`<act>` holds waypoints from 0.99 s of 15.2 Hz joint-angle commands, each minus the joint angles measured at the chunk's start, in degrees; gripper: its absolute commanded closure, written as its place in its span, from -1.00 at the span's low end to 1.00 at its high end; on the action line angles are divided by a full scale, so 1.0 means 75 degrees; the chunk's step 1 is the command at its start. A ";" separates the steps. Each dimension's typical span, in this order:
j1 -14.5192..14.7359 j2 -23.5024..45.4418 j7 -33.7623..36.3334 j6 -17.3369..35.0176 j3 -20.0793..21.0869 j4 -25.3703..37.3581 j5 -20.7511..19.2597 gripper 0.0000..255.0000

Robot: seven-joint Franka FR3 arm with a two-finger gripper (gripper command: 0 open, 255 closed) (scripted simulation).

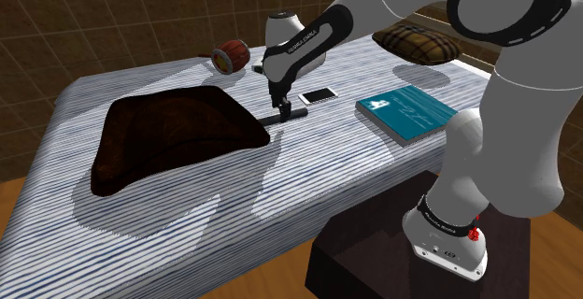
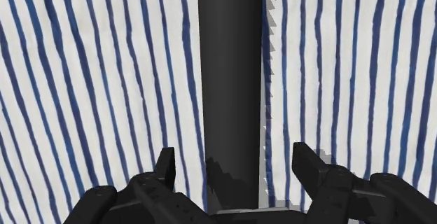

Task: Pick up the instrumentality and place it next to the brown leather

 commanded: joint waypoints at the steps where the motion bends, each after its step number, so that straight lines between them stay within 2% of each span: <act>1: 0.0000 0.0000 0.0000 0.0000 0.0000 0.0000 0.0000 -1.00; 3: 0.0000 0.0000 0.0000 0.0000 0.0000 -0.0001 0.0000 -1.00; 7: 0.0190 -0.0733 0.0416 -0.0844 -0.0162 0.0243 -0.0606 -1.00; 15: 0.0183 -0.0733 0.0417 -0.0844 -0.0154 0.0243 -0.0607 -1.00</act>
